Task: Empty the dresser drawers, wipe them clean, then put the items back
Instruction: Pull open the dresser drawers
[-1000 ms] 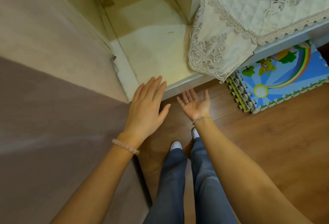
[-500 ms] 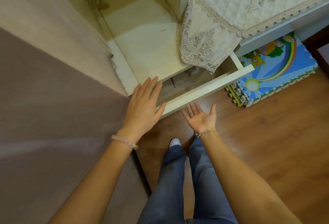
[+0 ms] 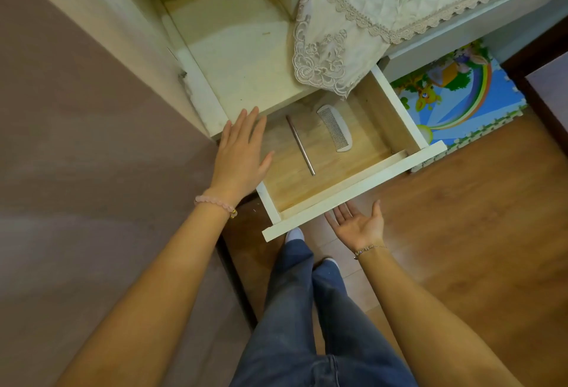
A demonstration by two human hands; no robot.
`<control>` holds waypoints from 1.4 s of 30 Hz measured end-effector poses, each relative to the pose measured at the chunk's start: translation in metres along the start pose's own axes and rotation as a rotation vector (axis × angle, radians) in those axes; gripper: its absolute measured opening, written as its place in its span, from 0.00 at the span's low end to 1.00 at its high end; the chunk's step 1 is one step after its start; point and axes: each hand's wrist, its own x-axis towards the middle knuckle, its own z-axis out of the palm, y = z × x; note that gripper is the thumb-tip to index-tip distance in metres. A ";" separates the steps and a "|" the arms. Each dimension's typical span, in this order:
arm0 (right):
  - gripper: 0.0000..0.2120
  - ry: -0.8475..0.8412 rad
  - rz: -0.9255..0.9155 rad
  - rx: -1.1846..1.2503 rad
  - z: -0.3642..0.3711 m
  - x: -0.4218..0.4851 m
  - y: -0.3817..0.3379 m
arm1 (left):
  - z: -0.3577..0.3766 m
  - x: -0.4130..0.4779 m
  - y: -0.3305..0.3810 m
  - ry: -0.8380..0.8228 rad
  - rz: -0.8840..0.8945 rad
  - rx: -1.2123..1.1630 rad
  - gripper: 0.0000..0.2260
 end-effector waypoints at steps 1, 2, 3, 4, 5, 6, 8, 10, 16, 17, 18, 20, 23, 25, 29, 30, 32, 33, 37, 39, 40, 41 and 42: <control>0.36 0.000 0.002 0.001 -0.005 -0.002 -0.001 | 0.000 0.000 0.002 0.000 -0.009 0.000 0.28; 0.36 0.000 0.003 0.001 -0.008 -0.005 -0.001 | -0.001 -0.001 0.004 0.002 -0.017 -0.004 0.28; 0.36 0.000 0.005 0.001 -0.011 -0.007 -0.002 | -0.001 -0.002 0.006 0.008 -0.023 -0.012 0.28; 0.36 0.001 0.006 0.002 -0.014 -0.009 -0.002 | -0.002 -0.004 0.010 0.017 -0.024 -0.023 0.28; 0.36 0.003 0.005 0.002 -0.016 -0.011 -0.002 | -0.002 -0.006 0.013 0.029 -0.021 -0.036 0.28; 0.36 0.002 0.003 0.000 -0.018 -0.014 -0.002 | -0.002 -0.010 0.017 0.037 -0.018 -0.050 0.27; 0.35 -0.009 -0.001 -0.021 -0.022 -0.020 -0.003 | -0.001 -0.021 0.027 0.042 -0.012 -0.075 0.27; 0.34 -0.026 -0.010 -0.064 -0.027 -0.027 -0.006 | 0.001 -0.036 0.038 0.036 0.001 -0.080 0.27; 0.27 -0.132 -0.127 -0.444 -0.036 -0.062 -0.024 | 0.001 -0.084 0.066 0.057 -0.004 -0.110 0.25; 0.25 -0.141 -0.184 -0.547 -0.035 -0.070 -0.027 | 0.000 -0.090 0.069 0.071 -0.007 -0.110 0.24; 0.24 -0.147 -0.258 -0.651 -0.032 -0.078 -0.031 | -0.002 -0.096 0.073 0.084 -0.007 -0.108 0.24; 0.21 -0.151 -0.431 -0.841 -0.025 -0.093 -0.037 | -0.006 -0.105 0.079 0.107 -0.011 -0.106 0.24; 0.19 -0.170 -0.691 -1.093 -0.014 -0.112 -0.044 | -0.013 -0.116 0.085 0.144 -0.026 -0.114 0.23; 0.21 -0.191 -0.862 -1.310 -0.008 -0.122 -0.048 | -0.017 -0.124 0.088 0.165 -0.039 -0.115 0.23; 0.24 -0.265 -1.127 -1.686 0.004 -0.139 -0.051 | -0.024 -0.138 0.094 0.192 -0.056 -0.098 0.22; 0.25 -0.289 -1.173 -1.749 0.007 -0.143 -0.052 | -0.026 -0.141 0.095 0.199 -0.062 -0.094 0.22; 0.26 -0.322 -1.249 -1.845 0.013 -0.150 -0.053 | -0.030 -0.148 0.097 0.208 -0.078 -0.089 0.22; 0.26 -0.335 -1.283 -1.871 0.015 -0.154 -0.054 | -0.032 -0.151 0.098 0.211 -0.085 -0.087 0.23; 0.27 -0.375 -1.408 -1.950 0.023 -0.168 -0.057 | -0.042 -0.161 0.100 0.237 -0.108 -0.066 0.23; 0.27 -0.390 -1.451 -1.965 0.025 -0.174 -0.058 | -0.047 -0.165 0.102 0.248 -0.112 -0.066 0.23; 0.27 -0.395 -1.467 -1.969 0.026 -0.176 -0.058 | -0.050 -0.166 0.103 0.256 -0.113 -0.067 0.24; 0.27 -0.398 -1.480 -1.972 0.027 -0.178 -0.059 | -0.052 -0.167 0.103 0.267 -0.114 -0.069 0.24; 0.27 -0.402 -1.488 -1.978 0.027 -0.179 -0.059 | -0.053 -0.168 0.104 0.276 -0.114 -0.071 0.24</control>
